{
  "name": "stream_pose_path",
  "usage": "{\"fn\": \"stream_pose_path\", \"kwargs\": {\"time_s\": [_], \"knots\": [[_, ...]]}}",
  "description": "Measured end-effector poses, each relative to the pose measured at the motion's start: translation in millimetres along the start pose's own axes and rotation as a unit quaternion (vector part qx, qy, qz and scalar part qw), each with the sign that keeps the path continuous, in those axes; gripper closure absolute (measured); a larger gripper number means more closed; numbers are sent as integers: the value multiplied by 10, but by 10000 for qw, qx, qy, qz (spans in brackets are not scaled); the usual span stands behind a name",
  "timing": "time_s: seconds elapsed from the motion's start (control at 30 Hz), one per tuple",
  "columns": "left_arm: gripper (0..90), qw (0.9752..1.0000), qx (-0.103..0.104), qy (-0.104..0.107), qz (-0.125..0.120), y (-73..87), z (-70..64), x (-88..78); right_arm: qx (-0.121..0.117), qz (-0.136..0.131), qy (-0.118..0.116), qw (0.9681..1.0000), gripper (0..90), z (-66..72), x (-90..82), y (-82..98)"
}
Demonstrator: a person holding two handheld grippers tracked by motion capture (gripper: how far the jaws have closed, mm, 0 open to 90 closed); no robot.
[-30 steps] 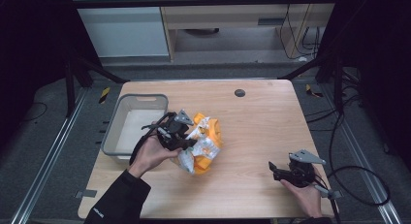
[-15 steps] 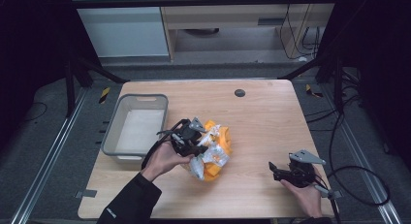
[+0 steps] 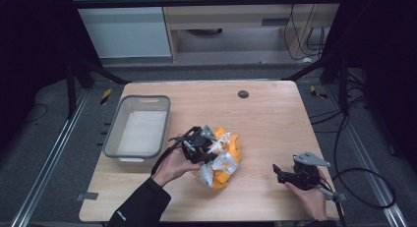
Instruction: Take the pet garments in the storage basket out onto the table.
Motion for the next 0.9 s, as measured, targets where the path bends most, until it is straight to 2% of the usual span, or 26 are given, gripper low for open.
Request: {"fn": "stream_pose_path", "kwargs": {"time_s": [0.4, 0.63, 0.9], "knots": [[780, 9996, 37, 144, 226, 107, -59, 213, 41, 1, -21, 10000, 157, 5, -1, 1], [767, 9993, 92, 147, 327, 115, -75, 263, -5, 7, -8, 10000, 157, -5, 5, 6], [676, 9990, 147, 122, 406, 139, -70, 307, 24, 8, -18, 10000, 156, -4, 2, 7]]}}
Point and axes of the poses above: each handheld gripper's, and its own axes: x roughly forward along the jaws, y roughly out of its underside, z roughly to its left, the point moved 2 cm from there along x, roughly forward along the jaws, and after that the axes turned 12 degrees about -y, right-handed, at the moved point
